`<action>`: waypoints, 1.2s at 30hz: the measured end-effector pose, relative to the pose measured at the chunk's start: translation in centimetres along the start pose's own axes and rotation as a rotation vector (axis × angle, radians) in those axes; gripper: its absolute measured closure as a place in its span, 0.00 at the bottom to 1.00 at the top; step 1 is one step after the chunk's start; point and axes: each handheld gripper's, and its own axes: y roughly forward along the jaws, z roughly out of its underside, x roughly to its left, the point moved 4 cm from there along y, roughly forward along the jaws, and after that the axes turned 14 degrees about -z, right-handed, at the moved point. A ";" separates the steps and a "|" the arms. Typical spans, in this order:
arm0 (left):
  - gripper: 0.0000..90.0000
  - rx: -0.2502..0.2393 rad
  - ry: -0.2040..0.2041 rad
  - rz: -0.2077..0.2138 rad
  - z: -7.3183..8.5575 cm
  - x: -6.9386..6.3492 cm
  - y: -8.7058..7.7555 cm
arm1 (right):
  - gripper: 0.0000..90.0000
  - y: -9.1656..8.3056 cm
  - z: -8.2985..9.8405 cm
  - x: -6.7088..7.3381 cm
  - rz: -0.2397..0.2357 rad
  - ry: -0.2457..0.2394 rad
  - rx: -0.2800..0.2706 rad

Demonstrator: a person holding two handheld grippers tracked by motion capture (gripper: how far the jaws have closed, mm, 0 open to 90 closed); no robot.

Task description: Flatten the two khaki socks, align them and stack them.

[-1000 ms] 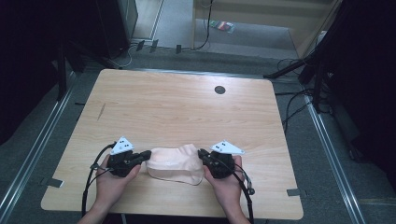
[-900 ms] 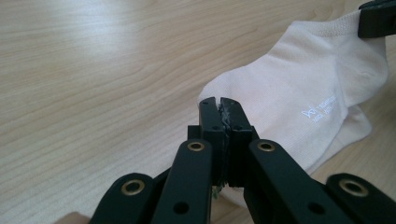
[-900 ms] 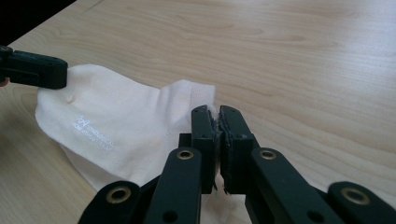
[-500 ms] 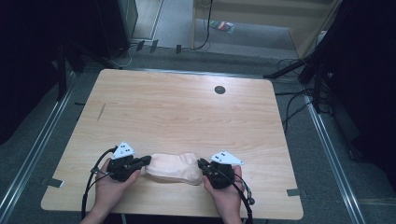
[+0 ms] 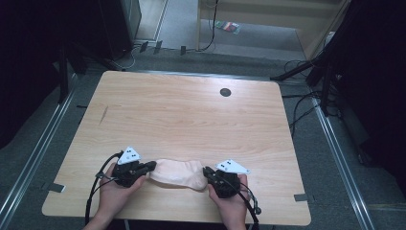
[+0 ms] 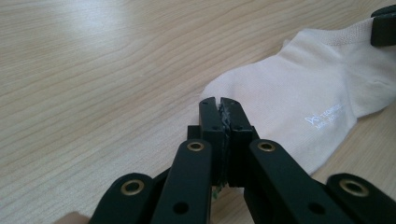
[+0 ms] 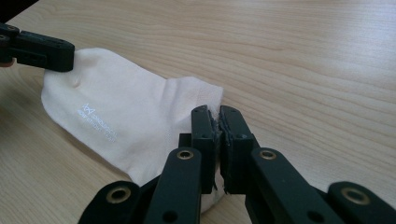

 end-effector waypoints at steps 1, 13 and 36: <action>1.00 0.002 0.001 0.001 0.0 0.0 0.0 | 0.96 0.1 0.1 0.0 0.002 -0.002 0.002; 1.00 0.009 -0.003 0.004 0.5 -0.1 0.2 | 0.96 0.7 0.6 -0.7 0.022 -0.001 0.015; 0.78 -0.060 -0.073 0.019 0.9 0.0 -0.6 | 0.66 0.8 0.0 -1.9 0.032 0.025 -0.047</action>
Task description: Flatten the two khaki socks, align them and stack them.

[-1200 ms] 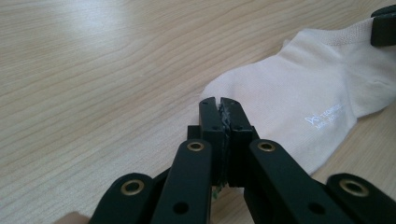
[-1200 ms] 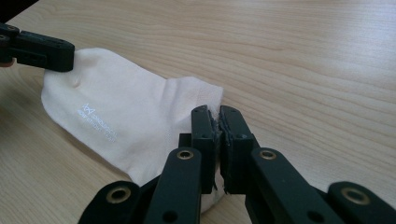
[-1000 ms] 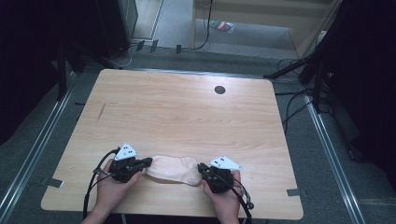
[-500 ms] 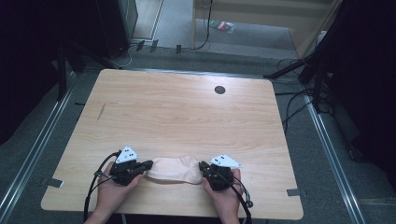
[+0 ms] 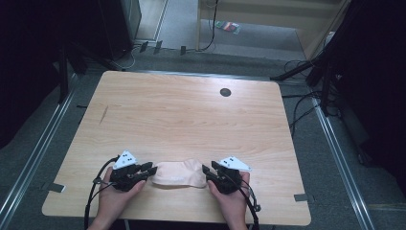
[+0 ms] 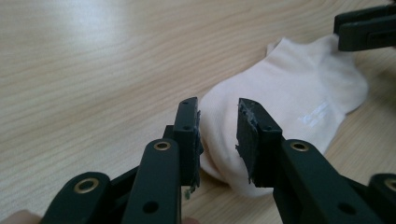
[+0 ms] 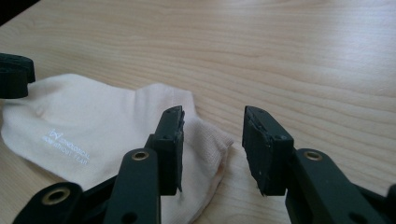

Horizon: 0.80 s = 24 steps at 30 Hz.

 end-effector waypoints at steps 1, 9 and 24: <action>0.77 0.000 0.000 0.000 0.0 0.0 0.0 | 0.66 0.0 0.0 0.0 0.000 0.000 0.000; 1.00 -0.036 -0.031 0.079 -0.9 -0.4 -0.2 | 1.00 -0.1 -0.3 2.7 -0.112 -0.023 -0.039; 1.00 0.066 0.072 -0.029 0.2 -1.2 2.4 | 1.00 5.3 2.0 6.5 -0.197 -0.100 0.152</action>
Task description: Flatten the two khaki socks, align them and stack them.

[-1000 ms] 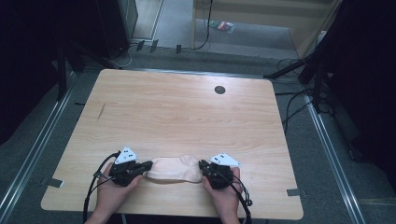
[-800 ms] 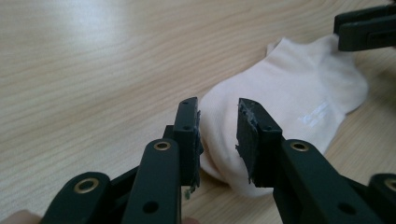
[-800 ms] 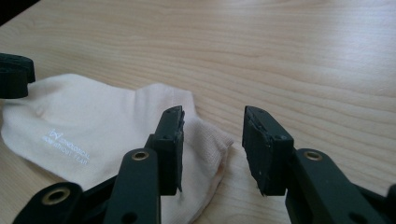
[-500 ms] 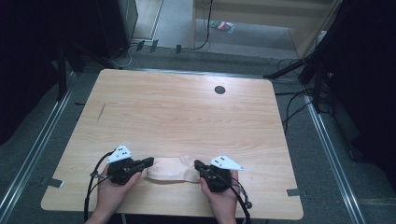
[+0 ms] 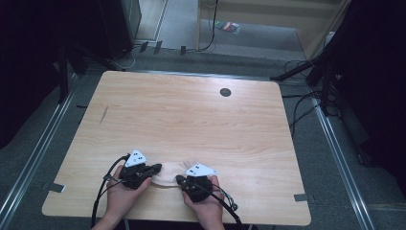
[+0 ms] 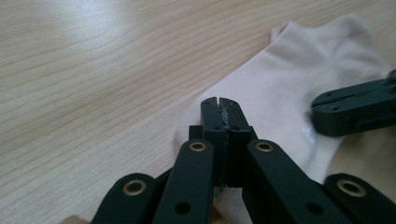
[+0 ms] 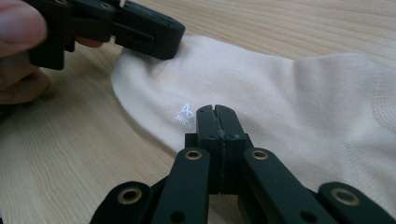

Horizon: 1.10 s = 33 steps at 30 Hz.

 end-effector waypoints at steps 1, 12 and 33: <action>1.00 0.009 0.010 -0.010 0.2 0.1 0.1 | 1.00 0.0 0.1 0.0 0.000 -0.001 -0.001; 1.00 -0.120 -0.068 0.073 -0.5 1.0 -2.0 | 1.00 -4.6 -1.5 -2.3 0.047 0.038 -0.121; 1.00 0.021 -0.055 0.159 1.3 1.5 -0.9 | 1.00 -4.7 0.0 -5.9 0.101 0.085 -0.041</action>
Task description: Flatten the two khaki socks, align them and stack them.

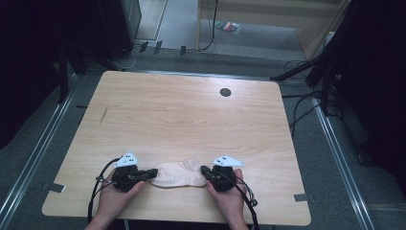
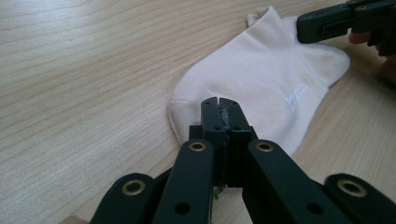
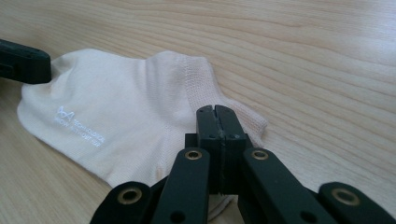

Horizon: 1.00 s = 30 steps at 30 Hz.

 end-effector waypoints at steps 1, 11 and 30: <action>1.00 0.001 0.002 -0.001 0.1 0.1 0.1 | 1.00 -0.1 -0.1 0.0 0.031 -0.013 0.014; 1.00 -0.163 -0.044 0.026 -1.1 0.8 -1.9 | 1.00 -2.3 -1.1 0.0 0.042 -0.024 -0.128; 0.12 -0.338 -0.172 -0.131 -0.7 6.0 -5.4 | 0.17 -7.6 -3.0 -3.5 0.168 -0.008 -0.286</action>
